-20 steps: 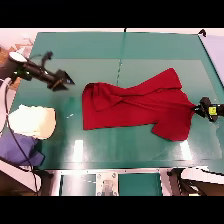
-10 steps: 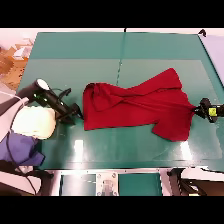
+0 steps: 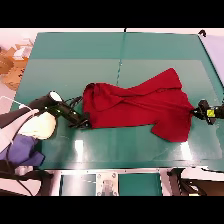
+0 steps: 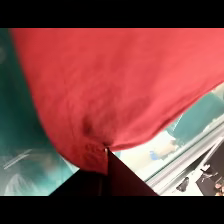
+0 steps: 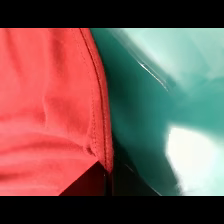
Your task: Fold the shirts.
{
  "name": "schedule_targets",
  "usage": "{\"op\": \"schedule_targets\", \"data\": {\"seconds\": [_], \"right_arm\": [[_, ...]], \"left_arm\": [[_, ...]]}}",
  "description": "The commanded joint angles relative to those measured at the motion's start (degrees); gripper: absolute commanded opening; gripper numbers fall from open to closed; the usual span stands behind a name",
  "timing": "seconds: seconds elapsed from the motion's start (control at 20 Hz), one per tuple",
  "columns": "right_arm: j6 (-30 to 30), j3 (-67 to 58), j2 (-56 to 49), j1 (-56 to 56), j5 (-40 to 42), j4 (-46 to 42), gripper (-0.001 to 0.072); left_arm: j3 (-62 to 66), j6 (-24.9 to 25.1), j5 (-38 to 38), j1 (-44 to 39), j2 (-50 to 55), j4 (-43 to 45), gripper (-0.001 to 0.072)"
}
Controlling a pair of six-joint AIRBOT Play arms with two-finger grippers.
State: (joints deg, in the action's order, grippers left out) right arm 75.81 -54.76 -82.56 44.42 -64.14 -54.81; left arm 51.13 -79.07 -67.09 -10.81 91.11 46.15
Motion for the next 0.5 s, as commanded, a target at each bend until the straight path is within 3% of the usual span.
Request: {"op": "schedule_targets", "data": {"seconds": [0.0,0.2,0.45], "right_arm": [[0.00,0.07,0.52,0.00,-1.01,0.72,0.0015],[-0.81,-0.20,6.73,-0.74,-2.16,6.12,0.0015],[-3.02,-6.97,20.96,-1.70,-7.58,20.11,0.0015]], "left_arm": [[-0.22,1.62,2.34,-0.48,-1.18,0.17,0.0028],[7.06,1.07,0.11,0.55,-8.35,7.54,0.0028],[24.55,1.14,-2.56,1.75,-20.41,8.33,0.0028]]}}
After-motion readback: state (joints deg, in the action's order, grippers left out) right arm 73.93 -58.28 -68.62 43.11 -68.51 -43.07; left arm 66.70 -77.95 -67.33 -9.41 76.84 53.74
